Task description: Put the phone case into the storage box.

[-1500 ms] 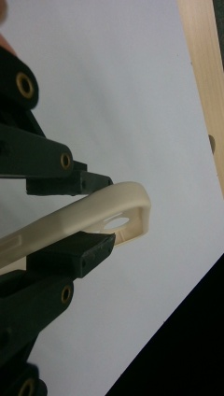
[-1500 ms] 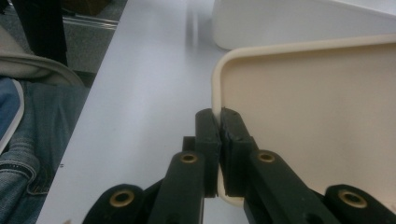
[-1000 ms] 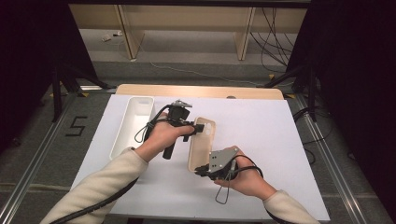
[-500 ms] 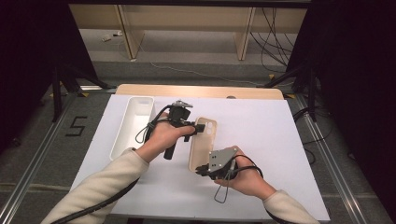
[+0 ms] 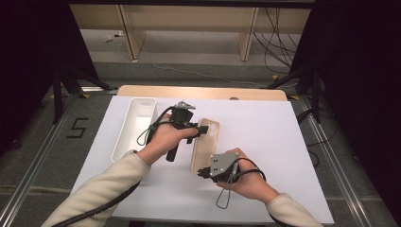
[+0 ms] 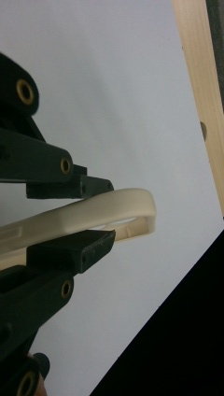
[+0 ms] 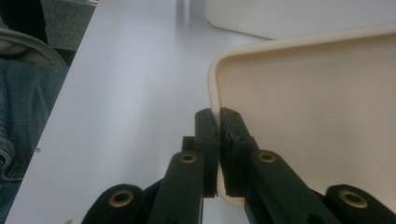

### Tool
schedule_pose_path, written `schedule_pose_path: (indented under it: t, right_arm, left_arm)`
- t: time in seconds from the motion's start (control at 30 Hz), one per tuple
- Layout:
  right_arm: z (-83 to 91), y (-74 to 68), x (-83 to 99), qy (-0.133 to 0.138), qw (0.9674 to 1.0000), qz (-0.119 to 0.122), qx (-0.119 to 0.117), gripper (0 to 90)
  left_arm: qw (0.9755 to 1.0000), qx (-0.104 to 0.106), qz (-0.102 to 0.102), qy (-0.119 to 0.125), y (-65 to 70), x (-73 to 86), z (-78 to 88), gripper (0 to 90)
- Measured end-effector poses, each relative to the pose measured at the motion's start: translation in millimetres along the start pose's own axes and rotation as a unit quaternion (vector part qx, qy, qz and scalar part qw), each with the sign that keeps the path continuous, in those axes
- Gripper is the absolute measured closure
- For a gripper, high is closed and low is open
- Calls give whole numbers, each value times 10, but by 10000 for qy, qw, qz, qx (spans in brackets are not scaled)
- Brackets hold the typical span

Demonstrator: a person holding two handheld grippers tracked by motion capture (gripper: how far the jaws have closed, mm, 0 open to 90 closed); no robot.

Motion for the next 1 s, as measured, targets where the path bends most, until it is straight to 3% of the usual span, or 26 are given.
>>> schedule_pose_path:
  t: [0.1,0.4,0.67,1.0]
  right_arm:
    - [6,-19,-41,-29,9999,116,78,887]
    - [35,-19,-67,8,9998,105,148,891]
    - [37,-24,-70,19,9999,113,125,891]
    - [58,1,-48,18,9998,94,158,891]
  left_arm:
    - [10000,-23,-48,-16,-3,0,-4,717]
    - [10000,-66,-35,-4,-44,0,-3,686]
    - [10000,-63,4,52,-46,-29,6,550]
    - [9999,-137,-16,40,-72,-73,117,549]
Point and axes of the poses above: each handheld gripper's, and its own axes: z roughly backward along the jaws, x roughly out of its underside, y roughly to its right, the point moved 6 cm from there along -z, roughly forward along the jaws, and after that the axes turned 2 degrees about -z, right-handed, at the moved point
